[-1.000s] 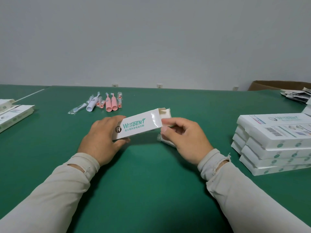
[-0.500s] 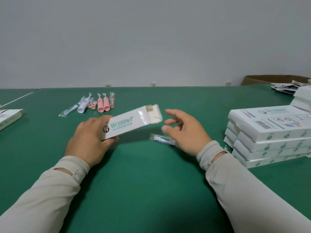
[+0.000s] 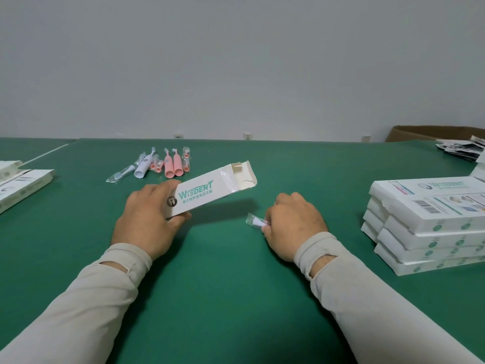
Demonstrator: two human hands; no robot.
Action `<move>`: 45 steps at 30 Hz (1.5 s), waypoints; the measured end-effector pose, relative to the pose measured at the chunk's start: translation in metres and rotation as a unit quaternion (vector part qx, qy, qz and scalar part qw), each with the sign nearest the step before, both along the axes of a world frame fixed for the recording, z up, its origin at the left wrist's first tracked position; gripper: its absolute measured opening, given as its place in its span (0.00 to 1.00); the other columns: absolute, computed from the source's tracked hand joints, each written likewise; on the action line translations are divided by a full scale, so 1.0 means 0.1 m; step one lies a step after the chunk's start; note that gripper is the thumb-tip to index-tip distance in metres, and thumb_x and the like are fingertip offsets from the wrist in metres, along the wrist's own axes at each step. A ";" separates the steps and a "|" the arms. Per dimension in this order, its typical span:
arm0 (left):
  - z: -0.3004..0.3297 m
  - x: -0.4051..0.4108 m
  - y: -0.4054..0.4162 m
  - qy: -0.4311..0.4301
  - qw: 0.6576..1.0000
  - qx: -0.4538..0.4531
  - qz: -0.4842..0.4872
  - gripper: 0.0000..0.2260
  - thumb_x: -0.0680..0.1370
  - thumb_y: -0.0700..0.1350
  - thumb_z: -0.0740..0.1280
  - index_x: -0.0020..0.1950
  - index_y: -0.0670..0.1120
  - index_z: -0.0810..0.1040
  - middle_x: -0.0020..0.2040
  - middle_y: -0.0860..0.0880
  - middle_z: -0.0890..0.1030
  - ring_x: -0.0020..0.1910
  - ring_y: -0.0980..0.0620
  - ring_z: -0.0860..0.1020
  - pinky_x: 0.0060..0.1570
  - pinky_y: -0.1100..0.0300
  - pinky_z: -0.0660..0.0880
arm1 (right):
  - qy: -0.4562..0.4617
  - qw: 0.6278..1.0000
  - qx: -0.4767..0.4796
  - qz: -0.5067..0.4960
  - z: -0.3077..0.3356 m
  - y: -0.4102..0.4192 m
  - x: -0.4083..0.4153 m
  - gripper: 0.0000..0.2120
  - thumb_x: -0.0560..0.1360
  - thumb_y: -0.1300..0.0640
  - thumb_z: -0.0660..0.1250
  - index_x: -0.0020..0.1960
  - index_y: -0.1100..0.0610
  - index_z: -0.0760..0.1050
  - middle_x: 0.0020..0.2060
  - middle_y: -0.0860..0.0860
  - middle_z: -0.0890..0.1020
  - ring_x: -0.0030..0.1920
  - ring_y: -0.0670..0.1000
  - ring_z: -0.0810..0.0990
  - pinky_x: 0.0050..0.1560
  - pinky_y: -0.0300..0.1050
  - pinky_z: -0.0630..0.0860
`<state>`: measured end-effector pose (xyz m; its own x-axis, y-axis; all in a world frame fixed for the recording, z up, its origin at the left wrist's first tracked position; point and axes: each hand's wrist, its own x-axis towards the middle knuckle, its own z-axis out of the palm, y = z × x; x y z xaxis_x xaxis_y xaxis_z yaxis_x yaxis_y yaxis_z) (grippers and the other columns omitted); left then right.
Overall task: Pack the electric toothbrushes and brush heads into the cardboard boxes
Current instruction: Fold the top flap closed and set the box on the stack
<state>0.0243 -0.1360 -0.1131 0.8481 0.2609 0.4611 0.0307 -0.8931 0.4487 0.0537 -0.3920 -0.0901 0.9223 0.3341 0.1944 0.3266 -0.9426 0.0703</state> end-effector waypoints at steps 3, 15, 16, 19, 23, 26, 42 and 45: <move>0.00 0.00 0.02 0.007 1.000 0.007 0.011 0.26 0.74 0.53 0.74 0.69 0.61 0.70 0.63 0.52 0.75 0.63 0.44 0.68 0.55 0.44 0.73 | -0.021 0.993 0.113 0.022 0.06 -0.11 -0.01 0.10 0.81 0.46 0.60 0.53 0.49 0.78 0.51 0.50 0.76 0.54 0.54 0.74 0.54 0.48 0.73; 0.01 -0.01 -0.07 0.003 0.997 0.075 -0.006 0.26 0.74 0.52 0.74 0.70 0.60 0.70 0.64 0.54 0.74 0.64 0.46 0.67 0.48 0.49 0.72 | 0.002 0.924 0.375 0.073 0.04 -0.20 -0.03 0.04 0.78 0.51 0.66 0.47 0.48 0.80 0.37 0.46 0.80 0.32 0.47 0.72 0.41 0.47 0.77; 0.02 -0.02 -0.06 0.000 0.997 0.076 -0.006 0.26 0.74 0.52 0.74 0.70 0.60 0.71 0.64 0.54 0.74 0.63 0.46 0.67 0.48 0.50 0.71 | 0.006 0.935 0.349 0.059 0.05 -0.22 -0.03 0.05 0.77 0.50 0.66 0.46 0.48 0.80 0.36 0.46 0.80 0.33 0.48 0.73 0.42 0.48 0.78; 0.03 -0.03 -0.05 -0.013 0.995 0.091 -0.032 0.26 0.73 0.49 0.76 0.69 0.57 0.73 0.63 0.52 0.76 0.62 0.45 0.69 0.50 0.49 0.72 | 0.014 0.965 0.257 0.051 0.09 -0.22 -0.07 0.08 0.79 0.47 0.63 0.48 0.46 0.80 0.38 0.45 0.78 0.40 0.51 0.77 0.46 0.50 0.77; 0.01 -0.03 -0.11 -0.017 0.988 0.128 -0.086 0.26 0.72 0.48 0.77 0.68 0.56 0.75 0.62 0.51 0.77 0.62 0.44 0.70 0.52 0.50 0.73 | -0.026 0.980 0.195 0.039 0.14 -0.23 -0.08 0.11 0.81 0.45 0.59 0.55 0.46 0.79 0.44 0.46 0.76 0.46 0.55 0.78 0.48 0.49 0.76; -0.01 -0.02 -0.12 -0.020 0.988 0.125 -0.090 0.27 0.72 0.49 0.76 0.69 0.57 0.74 0.62 0.52 0.77 0.62 0.46 0.70 0.53 0.50 0.72 | -0.037 0.962 0.264 0.049 0.15 -0.27 -0.04 0.09 0.80 0.50 0.64 0.55 0.48 0.81 0.47 0.46 0.76 0.48 0.53 0.77 0.52 0.47 0.75; -0.02 -0.02 -0.14 0.001 0.991 0.099 -0.084 0.27 0.73 0.53 0.75 0.70 0.61 0.70 0.64 0.58 0.74 0.63 0.51 0.68 0.53 0.52 0.73 | -0.086 0.903 0.417 0.057 0.04 -0.10 -0.04 0.03 0.75 0.56 0.71 0.43 0.49 0.82 0.39 0.42 0.80 0.41 0.47 0.79 0.47 0.48 0.78; -0.02 -0.03 -0.14 -0.008 0.991 0.105 -0.085 0.26 0.73 0.52 0.75 0.69 0.60 0.71 0.63 0.57 0.75 0.63 0.50 0.68 0.52 0.52 0.72 | -0.064 0.874 0.482 -0.012 0.01 -0.05 -0.04 0.06 0.73 0.50 0.72 0.39 0.48 0.78 0.33 0.39 0.81 0.34 0.43 0.78 0.39 0.44 0.78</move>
<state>0.0217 -0.1502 -0.1148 0.8640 0.0111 0.5034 -0.1343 -0.9585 0.2515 0.0501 -0.3966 -0.0892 0.8772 -0.0600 0.4764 0.3538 -0.5902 -0.7256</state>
